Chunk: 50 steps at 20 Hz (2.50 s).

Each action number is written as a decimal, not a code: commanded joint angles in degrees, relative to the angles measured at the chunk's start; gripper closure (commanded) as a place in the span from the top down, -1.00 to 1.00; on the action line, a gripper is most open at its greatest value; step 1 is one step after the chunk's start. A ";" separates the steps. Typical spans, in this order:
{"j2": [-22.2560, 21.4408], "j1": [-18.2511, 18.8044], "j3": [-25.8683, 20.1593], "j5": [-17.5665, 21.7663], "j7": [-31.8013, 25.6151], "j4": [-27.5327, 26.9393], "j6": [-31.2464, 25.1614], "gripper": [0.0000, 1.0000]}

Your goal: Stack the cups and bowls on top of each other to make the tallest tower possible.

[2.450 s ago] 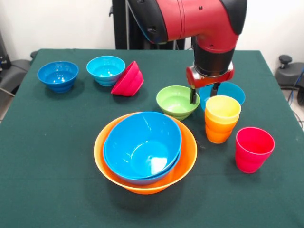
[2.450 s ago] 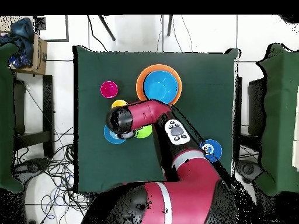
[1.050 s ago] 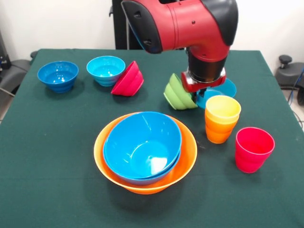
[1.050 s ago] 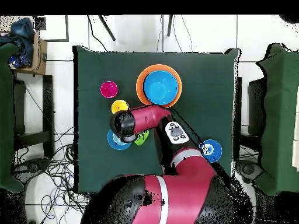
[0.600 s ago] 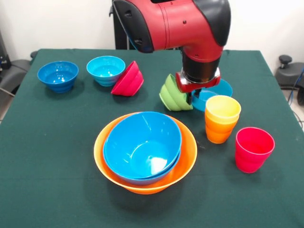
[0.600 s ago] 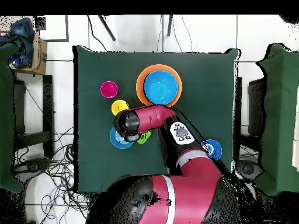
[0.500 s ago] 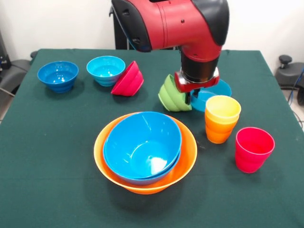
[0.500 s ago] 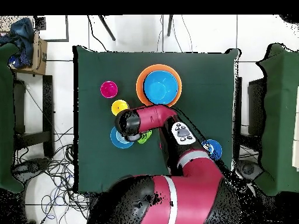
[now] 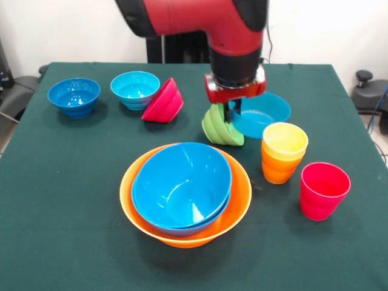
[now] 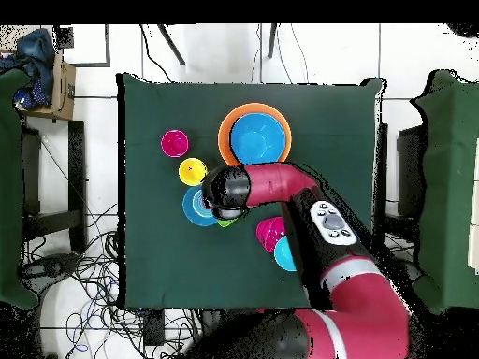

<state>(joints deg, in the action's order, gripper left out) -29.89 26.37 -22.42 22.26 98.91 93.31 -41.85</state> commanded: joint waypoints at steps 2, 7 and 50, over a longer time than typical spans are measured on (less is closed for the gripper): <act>-6.70 5.17 -8.55 -5.06 -8.95 2.24 -9.57 -1.00; -8.38 7.93 -10.70 -7.11 -9.70 1.19 -13.72 -1.00; -0.86 16.44 -12.57 -1.05 -12.47 -16.17 -22.36 -1.00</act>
<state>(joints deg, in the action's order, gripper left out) -36.36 44.25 -33.65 17.08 98.91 82.90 -59.14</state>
